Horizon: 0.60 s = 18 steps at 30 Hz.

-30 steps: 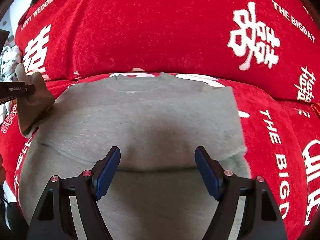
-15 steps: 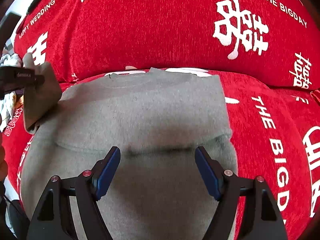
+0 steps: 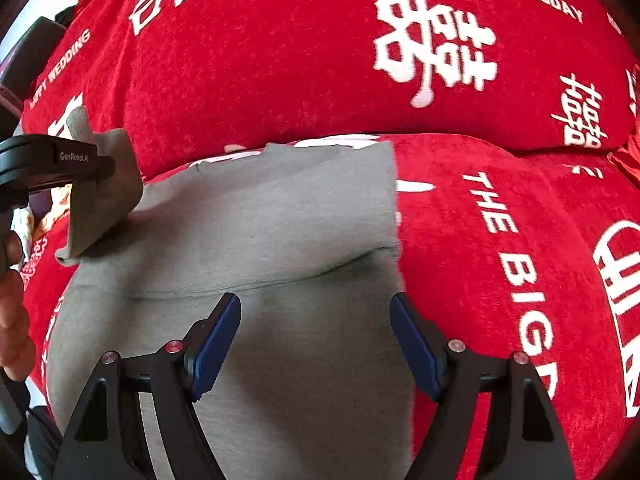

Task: Fold small clothes
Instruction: 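Carry the held sleeve across the sweater body with the left gripper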

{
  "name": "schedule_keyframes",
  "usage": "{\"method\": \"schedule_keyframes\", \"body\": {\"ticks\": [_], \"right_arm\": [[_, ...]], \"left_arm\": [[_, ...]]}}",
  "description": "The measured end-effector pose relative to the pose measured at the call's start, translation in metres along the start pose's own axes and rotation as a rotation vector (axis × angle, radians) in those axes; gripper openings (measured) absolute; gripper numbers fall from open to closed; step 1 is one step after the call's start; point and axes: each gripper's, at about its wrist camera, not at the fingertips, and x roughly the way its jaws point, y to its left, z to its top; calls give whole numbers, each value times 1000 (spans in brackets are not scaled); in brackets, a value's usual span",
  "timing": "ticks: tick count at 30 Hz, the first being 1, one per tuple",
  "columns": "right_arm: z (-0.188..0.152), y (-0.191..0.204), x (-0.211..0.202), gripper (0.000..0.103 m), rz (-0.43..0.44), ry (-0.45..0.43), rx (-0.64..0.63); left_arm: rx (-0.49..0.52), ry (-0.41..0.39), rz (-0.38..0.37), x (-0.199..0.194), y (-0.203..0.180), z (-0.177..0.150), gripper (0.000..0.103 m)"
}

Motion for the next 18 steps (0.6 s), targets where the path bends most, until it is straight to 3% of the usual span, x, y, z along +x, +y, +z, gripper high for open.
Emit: {"method": "schedule_keyframes", "body": {"ticks": [9,18], "right_arm": [[-2,-15,-3,80,1,-7,19],[-4,-26,-10,80,-1,-15,45]], "left_arm": [[52,-8,-24,-11,-40,0,13],[88,41,-36,3,-65,-4,13]]}}
